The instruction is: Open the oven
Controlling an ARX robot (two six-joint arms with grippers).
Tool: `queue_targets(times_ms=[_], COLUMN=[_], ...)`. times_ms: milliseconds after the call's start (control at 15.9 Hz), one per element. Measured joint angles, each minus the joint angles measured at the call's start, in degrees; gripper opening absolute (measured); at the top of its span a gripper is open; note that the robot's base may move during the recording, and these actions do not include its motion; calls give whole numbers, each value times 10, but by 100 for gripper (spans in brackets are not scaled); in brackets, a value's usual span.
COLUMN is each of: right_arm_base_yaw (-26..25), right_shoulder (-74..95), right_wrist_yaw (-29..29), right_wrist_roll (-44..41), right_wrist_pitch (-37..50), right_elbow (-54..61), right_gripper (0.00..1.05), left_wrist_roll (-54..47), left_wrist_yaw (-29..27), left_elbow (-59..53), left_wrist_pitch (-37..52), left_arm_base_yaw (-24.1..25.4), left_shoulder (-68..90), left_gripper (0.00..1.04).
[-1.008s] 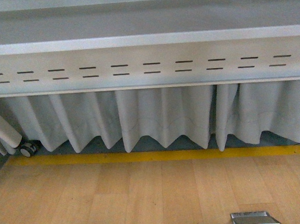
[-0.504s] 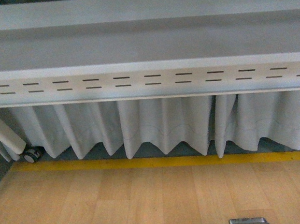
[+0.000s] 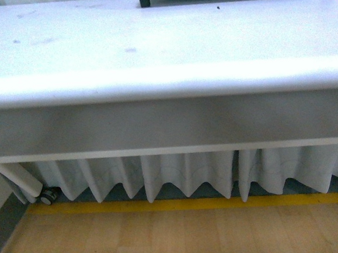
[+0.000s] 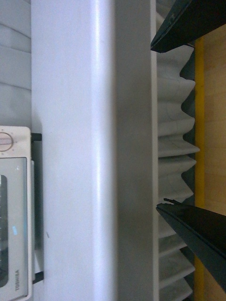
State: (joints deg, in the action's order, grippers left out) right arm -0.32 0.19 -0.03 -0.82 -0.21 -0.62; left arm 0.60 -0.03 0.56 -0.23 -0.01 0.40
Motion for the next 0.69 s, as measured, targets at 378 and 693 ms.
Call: queue_targets(times_ms=[378,693], right_arm_base_yaw=[0,0], right_shoulder=[0,0], right_wrist_yaw=[0,0], right_wrist_roll=[0,0], right_wrist_pitch=[0,0], right_elbow=[0,0], right_gripper=[98,98], left_wrist_roll=[0,0], left_wrist_yaw=[0,1], left_elbow=[0,0], left_wrist_pitch=[0,1], left_arm_base_yaw=[0,0], left_shoulder=[0,0], left_gripper=[98,98])
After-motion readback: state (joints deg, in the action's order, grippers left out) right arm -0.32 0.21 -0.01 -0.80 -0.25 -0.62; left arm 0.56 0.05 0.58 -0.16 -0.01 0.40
